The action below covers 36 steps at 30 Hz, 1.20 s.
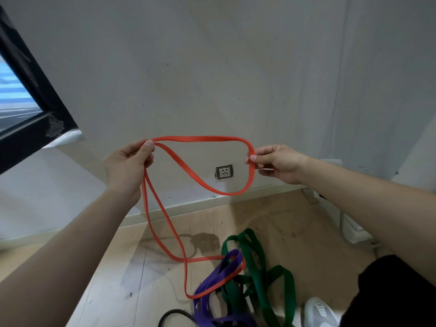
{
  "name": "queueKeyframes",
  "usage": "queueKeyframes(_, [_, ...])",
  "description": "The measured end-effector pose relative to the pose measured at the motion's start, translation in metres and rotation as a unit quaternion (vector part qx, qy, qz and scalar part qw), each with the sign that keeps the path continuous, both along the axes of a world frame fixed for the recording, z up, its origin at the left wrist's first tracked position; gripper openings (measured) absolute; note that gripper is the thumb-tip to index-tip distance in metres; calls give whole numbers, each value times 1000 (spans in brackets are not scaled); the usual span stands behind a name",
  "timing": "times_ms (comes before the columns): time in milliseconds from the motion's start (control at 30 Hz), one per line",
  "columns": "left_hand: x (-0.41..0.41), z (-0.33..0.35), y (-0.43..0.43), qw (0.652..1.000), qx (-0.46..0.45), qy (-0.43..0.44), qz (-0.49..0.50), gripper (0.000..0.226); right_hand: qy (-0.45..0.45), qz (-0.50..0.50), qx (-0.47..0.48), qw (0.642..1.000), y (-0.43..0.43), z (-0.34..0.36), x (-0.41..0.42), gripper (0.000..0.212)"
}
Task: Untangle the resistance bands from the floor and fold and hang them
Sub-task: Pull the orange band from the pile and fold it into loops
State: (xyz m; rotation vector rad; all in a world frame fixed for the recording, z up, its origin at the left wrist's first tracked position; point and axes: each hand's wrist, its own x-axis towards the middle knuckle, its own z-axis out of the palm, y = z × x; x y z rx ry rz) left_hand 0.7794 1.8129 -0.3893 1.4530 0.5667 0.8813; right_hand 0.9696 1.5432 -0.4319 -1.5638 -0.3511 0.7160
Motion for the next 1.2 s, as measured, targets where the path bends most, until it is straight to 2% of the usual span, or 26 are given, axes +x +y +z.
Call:
queueKeyframes(133, [-1,-3,4,1000,-10,-1,2,15,42,52,46,997,-11,11,3,12])
queueKeyframes(233, [-2,-4,5,1000,-10,2,3,20,63,95,68,991,-20,17,4,21])
queueKeyframes(367, [-4,-4,6,1000,-10,0,2,23,92,107,90,986,-27,17,8,23])
queueKeyframes(467, [-5,-2,4,1000,-7,3,-8,21,34,83,46,995,-26,10,10,17])
queueKeyframes(567, [-5,2,-2,999,8,13,-38,9,-71,67,-58,994,-23,-2,9,19])
queueKeyframes(667, [-6,6,-9,995,48,29,-82,8,-191,97,-165,963,-18,-14,4,18])
queueKeyframes(767, [-5,9,-19,988,83,34,-129,9,-328,179,-298,878,-6,-20,-1,21])
queueKeyframes(800, [-4,10,-23,985,94,37,-141,9,-350,204,-328,854,-2,-20,-5,26])
queueKeyframes(833, [-3,10,-28,982,105,42,-153,10,-355,218,-339,843,2,-17,-9,33])
queueKeyframes(867, [-2,10,-33,978,119,46,-166,10,-343,220,-328,852,7,-14,-13,39])
queueKeyframes(900, [-1,10,-38,973,133,50,-181,11,-317,212,-290,878,11,-9,-18,43])
queueKeyframes(967, [1,9,-46,961,169,57,-211,13,-251,187,-158,936,22,4,-31,47])
queueKeyframes(1000, [1,8,-48,956,184,59,-222,13,-224,181,-98,953,28,12,-38,49])
queueKeyframes(1067, [0,8,-52,949,201,60,-237,14,-196,189,-19,962,37,25,-53,50])
queueKeyframes(1200, [-1,8,-54,949,205,49,-236,14,-214,176,21,961,51,32,-77,26])
